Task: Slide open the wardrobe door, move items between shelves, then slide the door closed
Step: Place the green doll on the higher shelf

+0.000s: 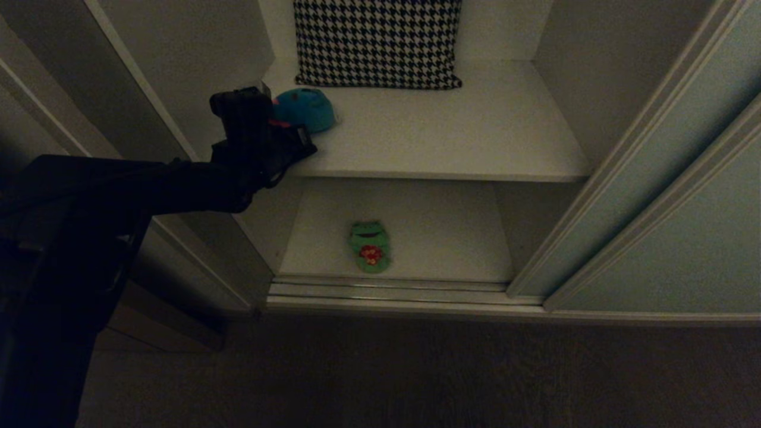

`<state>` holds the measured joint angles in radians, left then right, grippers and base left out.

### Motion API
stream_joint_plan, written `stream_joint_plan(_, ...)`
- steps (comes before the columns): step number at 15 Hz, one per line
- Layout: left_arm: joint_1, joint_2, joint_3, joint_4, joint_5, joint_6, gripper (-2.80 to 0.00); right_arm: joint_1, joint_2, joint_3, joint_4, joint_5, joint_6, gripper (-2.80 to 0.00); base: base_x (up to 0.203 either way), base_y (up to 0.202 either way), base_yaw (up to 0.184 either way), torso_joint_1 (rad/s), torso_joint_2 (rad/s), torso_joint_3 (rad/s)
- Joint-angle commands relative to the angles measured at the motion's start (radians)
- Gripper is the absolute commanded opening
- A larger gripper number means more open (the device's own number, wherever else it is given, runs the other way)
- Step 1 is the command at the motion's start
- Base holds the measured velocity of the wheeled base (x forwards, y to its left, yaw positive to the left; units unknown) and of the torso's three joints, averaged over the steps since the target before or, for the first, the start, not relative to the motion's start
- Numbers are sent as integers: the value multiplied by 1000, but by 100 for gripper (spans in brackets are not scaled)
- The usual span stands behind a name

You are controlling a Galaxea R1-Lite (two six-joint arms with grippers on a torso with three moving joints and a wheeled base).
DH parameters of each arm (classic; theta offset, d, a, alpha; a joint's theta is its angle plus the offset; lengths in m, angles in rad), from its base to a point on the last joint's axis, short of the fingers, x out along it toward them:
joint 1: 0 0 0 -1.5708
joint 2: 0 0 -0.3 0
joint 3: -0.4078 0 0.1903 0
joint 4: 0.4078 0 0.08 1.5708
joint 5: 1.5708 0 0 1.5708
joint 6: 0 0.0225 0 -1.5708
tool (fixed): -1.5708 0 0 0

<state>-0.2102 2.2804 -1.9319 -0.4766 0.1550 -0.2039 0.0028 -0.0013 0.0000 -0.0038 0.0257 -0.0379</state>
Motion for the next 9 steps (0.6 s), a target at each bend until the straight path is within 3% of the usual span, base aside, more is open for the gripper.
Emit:
stream_joint_plan(1, 7, 31, -1, -95, 12, 6, -280, 0, -2, 0, -1, 0, 0, -280, 0, 0, 0, 0, 0, 0)
stream_joint_plan(4, 8, 12, 2, -189, 12, 11, -280, 0, -2, -1, -1, 0, 0, -280, 0, 0, 0, 0, 0, 0)
stream_joint_plan(9, -9, -188, 191, -105, -12, 46, -280, 0, -2, 0, -1, 0, 0, -280, 0, 0, 0, 0, 0, 0)
